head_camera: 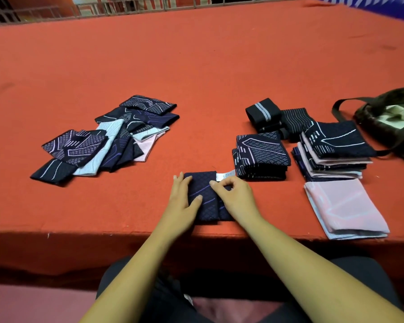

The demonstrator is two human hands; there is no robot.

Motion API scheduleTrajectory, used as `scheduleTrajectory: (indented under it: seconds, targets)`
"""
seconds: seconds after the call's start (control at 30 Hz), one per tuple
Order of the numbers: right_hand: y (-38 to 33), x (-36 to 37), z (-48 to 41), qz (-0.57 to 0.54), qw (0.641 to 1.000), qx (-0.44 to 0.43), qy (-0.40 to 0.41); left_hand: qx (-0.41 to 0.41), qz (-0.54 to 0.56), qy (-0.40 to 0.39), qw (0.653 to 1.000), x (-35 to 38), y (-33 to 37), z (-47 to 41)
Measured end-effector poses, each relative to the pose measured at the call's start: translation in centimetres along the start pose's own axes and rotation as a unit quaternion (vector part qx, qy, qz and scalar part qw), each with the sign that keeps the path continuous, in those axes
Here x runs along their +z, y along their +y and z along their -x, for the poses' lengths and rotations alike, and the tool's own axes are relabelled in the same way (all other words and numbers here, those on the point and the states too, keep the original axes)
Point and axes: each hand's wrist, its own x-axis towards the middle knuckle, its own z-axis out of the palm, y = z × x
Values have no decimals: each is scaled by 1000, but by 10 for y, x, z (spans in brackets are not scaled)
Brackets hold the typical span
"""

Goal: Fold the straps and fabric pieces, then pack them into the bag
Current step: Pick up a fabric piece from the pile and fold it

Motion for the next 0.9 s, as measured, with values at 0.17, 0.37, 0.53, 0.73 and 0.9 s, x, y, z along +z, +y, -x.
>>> scheduleTrajectory:
  seconds: [0.17,0.37,0.53,0.73,0.9]
  targets:
    - [-14,11,-4,-70,993,86,-50,-47,138,32,989,-7,14,-1]
    - [-25,3,6,-183,976,86,-74,-82,227,84,967,-11,5,1]
    - [-33,-16,16,-277,952,42,-120,-134,430,85,889,-14,1,-7]
    - [-43,-26,27,-277,952,29,-127,-113,498,-4,860,-11,15,-3]
    - [-41,-30,32,-198,976,23,-88,-103,430,84,893,5,34,0]
